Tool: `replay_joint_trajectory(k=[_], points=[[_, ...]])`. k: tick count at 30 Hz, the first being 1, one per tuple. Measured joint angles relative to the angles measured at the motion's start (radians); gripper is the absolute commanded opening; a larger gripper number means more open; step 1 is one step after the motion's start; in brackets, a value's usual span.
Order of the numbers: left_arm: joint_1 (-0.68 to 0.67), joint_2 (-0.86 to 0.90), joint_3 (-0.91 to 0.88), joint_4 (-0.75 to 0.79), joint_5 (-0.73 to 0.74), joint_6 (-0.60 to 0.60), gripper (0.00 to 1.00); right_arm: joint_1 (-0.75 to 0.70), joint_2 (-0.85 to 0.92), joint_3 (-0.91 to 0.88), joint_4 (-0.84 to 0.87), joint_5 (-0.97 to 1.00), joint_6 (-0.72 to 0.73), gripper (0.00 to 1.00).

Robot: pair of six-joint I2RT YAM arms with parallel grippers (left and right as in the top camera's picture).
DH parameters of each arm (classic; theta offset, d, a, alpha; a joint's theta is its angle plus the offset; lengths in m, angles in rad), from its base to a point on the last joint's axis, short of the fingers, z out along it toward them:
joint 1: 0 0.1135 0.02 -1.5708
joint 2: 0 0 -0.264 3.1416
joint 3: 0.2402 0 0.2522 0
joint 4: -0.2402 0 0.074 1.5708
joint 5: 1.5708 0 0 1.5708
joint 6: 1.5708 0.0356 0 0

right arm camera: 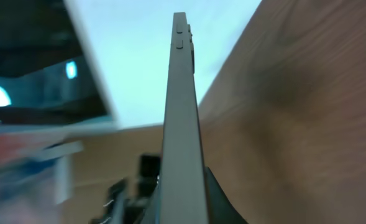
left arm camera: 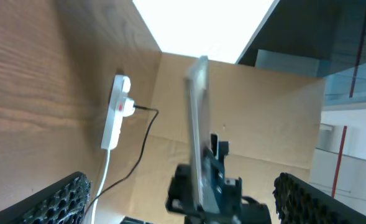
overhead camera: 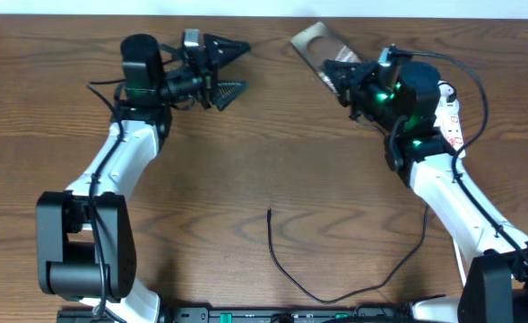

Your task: Plug charger to phone and switch on socket

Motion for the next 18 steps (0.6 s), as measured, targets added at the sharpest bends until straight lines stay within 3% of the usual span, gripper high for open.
replay_joint_trajectory(k=[5, 18], points=[[0.009, 0.0, 0.0, 0.005, -0.016, 0.002, 0.94, 0.082, 0.0, 0.0, 0.095, -0.031, 0.15, 0.01], [0.007, 0.0, 0.0, 0.049, -0.117, -0.026, 0.94, 0.248, 0.0, 0.0, 0.099, 0.093, 0.33, 0.01]])
